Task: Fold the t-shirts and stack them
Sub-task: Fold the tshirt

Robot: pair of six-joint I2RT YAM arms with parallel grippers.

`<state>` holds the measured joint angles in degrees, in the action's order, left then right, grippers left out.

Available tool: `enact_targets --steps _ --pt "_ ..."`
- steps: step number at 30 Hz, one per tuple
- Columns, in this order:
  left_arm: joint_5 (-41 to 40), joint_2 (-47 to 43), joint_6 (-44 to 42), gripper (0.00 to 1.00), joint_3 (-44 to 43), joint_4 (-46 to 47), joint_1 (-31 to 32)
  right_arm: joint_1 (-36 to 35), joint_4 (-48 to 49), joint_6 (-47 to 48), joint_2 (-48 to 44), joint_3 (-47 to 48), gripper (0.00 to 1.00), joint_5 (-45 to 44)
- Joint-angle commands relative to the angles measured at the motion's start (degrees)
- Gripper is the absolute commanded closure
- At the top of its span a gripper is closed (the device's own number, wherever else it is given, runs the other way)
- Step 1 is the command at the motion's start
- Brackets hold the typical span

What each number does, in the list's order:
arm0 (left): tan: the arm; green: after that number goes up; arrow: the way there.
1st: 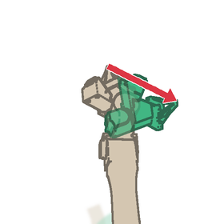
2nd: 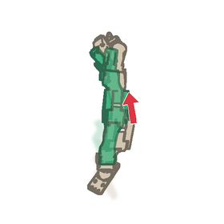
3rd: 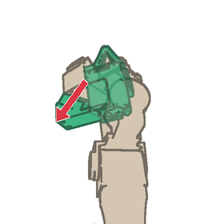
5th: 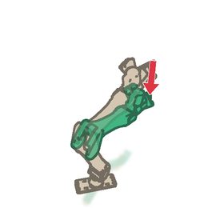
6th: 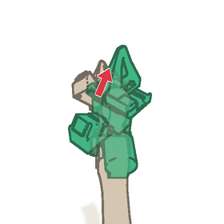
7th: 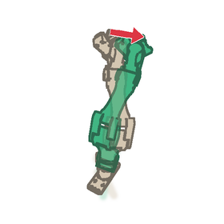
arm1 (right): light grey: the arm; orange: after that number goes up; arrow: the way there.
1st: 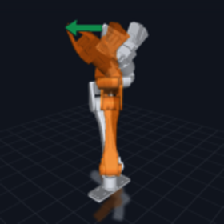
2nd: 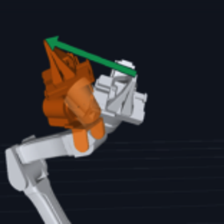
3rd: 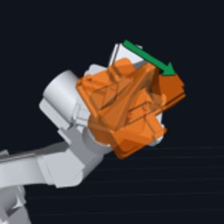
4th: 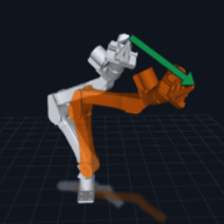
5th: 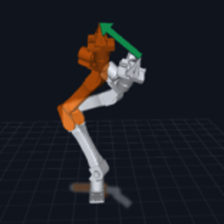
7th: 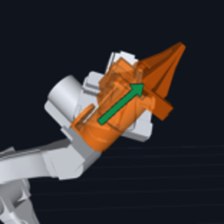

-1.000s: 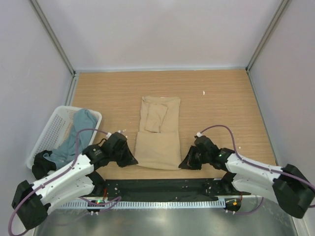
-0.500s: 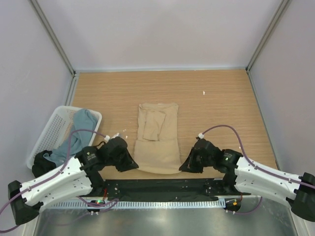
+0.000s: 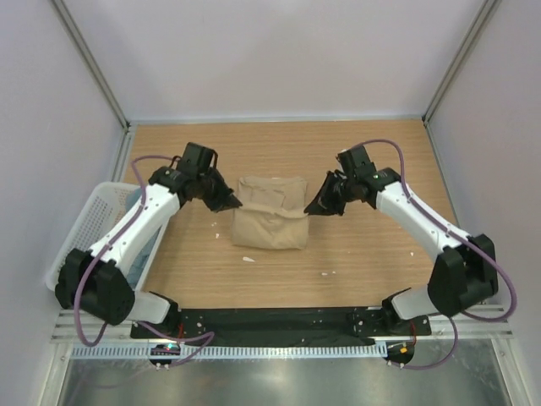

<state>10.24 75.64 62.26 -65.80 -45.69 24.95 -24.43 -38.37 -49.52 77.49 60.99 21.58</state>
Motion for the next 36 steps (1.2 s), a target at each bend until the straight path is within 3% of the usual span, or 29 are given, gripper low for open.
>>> enact_targets --steps 1,5,19,24,27,29,30,31,32,33,34,36 --pt "5.49 5.82 -6.71 1.00 -9.58 2.98 -2.97 3.33 -1.01 6.62 6.24 8.23 0.99 6.27" --pt "8.57 15.39 -8.29 1.00 -14.61 3.86 -5.70 6.14 0.84 7.77 14.68 13.79 0.99 9.52" --pt "13.14 33.69 -10.14 1.00 -28.24 8.07 -9.65 13.35 4.00 9.34 34.45 30.31 0.99 17.44" --pt "12.44 40.28 -9.79 1.00 -31.14 11.32 -12.91 16.16 8.81 10.50 45.09 41.28 0.83 21.81" --pt "8.15 46.87 -13.98 0.85 -38.58 10.36 -14.39 18.44 7.02 12.85 56.95 55.30 0.71 22.63" --pt "6.12 52.49 -16.28 0.73 -43.33 6.79 -15.19 19.76 6.11 13.83 61.18 59.75 0.56 21.48" --pt "7.59 53.99 -18.21 0.70 -48.75 5.54 -15.89 20.72 5.68 14.44 61.63 62.47 0.52 21.40" --pt "6.64 54.70 -19.36 0.60 -51.33 4.48 -15.81 20.99 4.63 15.58 61.46 63.71 0.44 19.31" --pt "5.24 54.44 -20.67 0.54 -53.62 1.69 -15.72 21.26 3.84 17.85 60.33 65.29 0.43 18.94" --pt "3.92 53.83 -21.99 0.36 -56.08 1.05 -15.72 21.44 2.61 18.83 59.27 65.31 0.43 18.59" --pt "2.17 52.96 -23.75 0.08 -56.28 0.61 -15.72 21.44 2.69 19.28 58.05 64.52 0.42 18.23" --pt "1.98 49.27 -24.81 0.11 -54.36 -0.01 -15.72 21.00 3.99 20.16 54.28 59.53 0.42 19.11"
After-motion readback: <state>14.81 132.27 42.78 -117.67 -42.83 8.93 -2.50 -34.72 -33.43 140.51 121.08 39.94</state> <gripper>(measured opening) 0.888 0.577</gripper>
